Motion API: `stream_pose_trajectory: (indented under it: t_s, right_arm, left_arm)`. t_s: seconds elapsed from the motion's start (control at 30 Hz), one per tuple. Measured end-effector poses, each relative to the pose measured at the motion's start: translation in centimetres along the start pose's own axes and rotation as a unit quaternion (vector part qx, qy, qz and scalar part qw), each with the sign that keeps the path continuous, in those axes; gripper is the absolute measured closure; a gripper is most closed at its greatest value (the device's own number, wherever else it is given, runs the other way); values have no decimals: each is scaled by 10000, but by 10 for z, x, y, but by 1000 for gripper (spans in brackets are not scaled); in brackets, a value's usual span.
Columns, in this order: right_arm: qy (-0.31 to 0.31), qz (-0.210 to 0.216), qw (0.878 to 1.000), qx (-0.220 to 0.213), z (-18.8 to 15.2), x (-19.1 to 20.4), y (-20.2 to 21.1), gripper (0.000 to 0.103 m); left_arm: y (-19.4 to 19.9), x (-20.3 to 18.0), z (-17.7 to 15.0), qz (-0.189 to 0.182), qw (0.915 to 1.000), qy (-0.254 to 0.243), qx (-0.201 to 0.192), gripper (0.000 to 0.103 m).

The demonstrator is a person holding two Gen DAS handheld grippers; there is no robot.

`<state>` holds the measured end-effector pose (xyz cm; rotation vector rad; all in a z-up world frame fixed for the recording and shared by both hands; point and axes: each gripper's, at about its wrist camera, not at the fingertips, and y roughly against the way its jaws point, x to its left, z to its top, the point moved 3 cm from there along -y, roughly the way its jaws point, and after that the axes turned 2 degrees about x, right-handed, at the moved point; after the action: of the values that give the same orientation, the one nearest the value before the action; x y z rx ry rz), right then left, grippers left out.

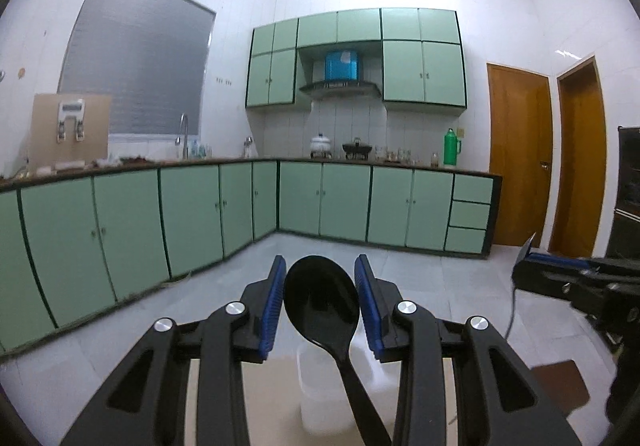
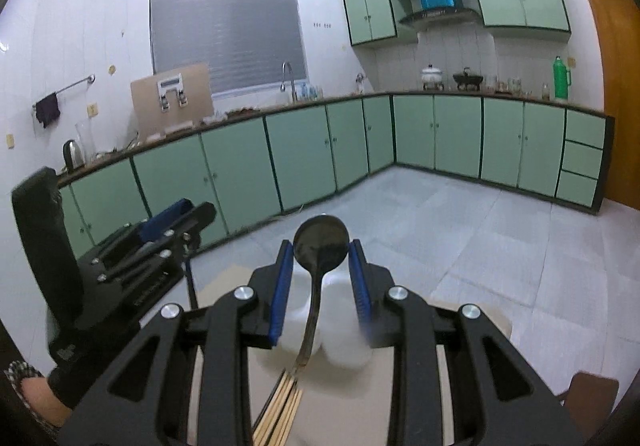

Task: Organize utensils
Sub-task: 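Lower both spoons into the white holder compartments and open both tools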

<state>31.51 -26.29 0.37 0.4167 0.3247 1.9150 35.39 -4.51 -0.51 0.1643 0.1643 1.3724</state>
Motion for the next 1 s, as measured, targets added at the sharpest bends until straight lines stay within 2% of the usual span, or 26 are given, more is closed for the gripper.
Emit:
stream_pose_trajectory:
  t_s: [0.1,0.23,0.4,0.53,0.73,0.8,0.9,1.0]
  right_arm:
    - [-103,-39,9999,-69,20,-14,-15,76]
    - [-152,-242,9996,-25,31,-30,-44,76]
    - [-108,-549,9980,299,17,-45,-92,76]
    - [-119,-577,9969,528,-1,-43,-114,76]
    - [-157,-477,9948,884,-30,-37,-128,74]
    - [-215,-490,9943,926,-34,-38,-127,65]
    - [-285,-513,9942,901,-37,-38,-117,60]
    - [-329,-562,9941,866,-44,-37,-97,52]
  left_arm:
    - [-31,-4,12,99,9998,-127,-70,68]
    - [-65,-7,8,270,9994,-220,-15,68]
    - [-104,-7,-15,433,9985,-287,195,68]
    - [-120,-6,-36,364,9981,-237,429,68]
    - [-115,1,-61,230,9975,-161,647,66]
    - [-108,5,-62,226,9976,-126,648,62]
    - [-95,10,-58,219,9976,-73,653,60]
    - [-73,14,-53,206,9976,-12,662,52]
